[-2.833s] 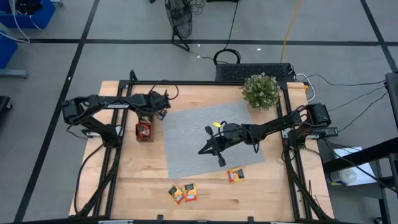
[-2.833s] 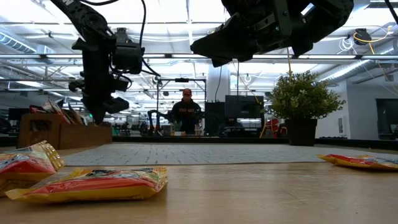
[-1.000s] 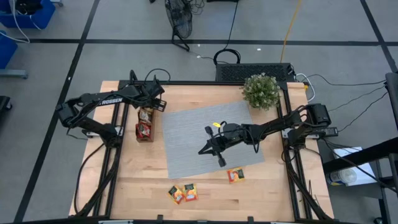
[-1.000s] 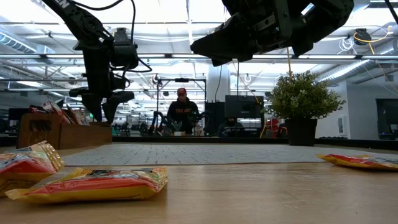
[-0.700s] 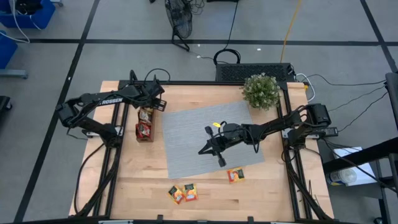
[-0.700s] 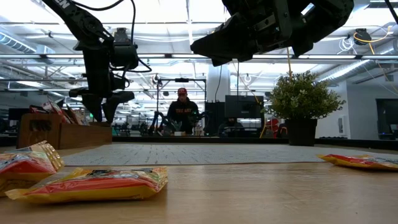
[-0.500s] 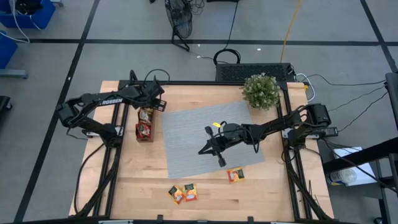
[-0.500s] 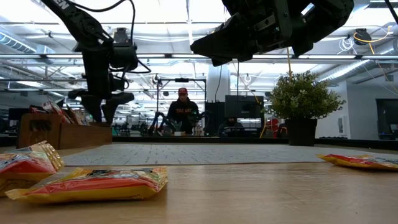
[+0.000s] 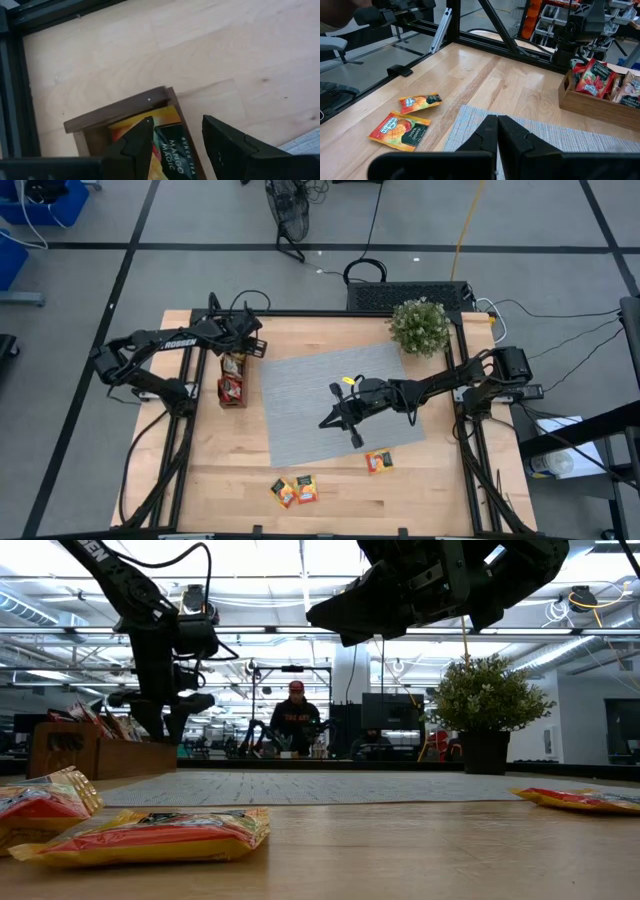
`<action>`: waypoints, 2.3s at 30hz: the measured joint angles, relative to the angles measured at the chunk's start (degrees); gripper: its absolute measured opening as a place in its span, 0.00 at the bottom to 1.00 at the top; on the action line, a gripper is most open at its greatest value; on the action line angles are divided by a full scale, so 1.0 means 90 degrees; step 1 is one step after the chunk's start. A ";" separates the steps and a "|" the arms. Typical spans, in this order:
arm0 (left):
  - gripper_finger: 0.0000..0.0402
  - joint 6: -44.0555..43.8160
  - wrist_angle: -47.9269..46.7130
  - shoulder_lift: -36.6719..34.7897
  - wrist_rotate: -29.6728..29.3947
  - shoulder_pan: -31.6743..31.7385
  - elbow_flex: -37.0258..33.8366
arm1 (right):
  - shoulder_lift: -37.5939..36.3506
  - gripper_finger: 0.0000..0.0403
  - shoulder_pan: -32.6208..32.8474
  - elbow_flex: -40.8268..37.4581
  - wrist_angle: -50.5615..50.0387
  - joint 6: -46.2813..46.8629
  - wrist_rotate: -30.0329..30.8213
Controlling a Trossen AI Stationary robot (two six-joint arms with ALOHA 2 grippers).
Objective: Pick & Place Tea
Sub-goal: Put the yellow tea bag into the right section of the wooden organizer
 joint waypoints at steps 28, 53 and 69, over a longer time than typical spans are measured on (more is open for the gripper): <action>0.02 0.0071 0.0020 -0.0012 0.0002 0.0051 0.0010 | 0.0000 0.00 0.0002 0.0000 -0.0002 0.0005 0.0000; 0.00 0.0822 0.0609 -0.0205 0.1219 -0.0525 0.0044 | 0.0002 0.00 0.0002 0.0000 -0.0010 0.0099 0.0002; 0.00 0.0684 -0.0243 -0.2949 0.1149 0.0133 -0.0409 | 0.0002 0.00 0.0002 0.0000 -0.0117 0.0064 0.0002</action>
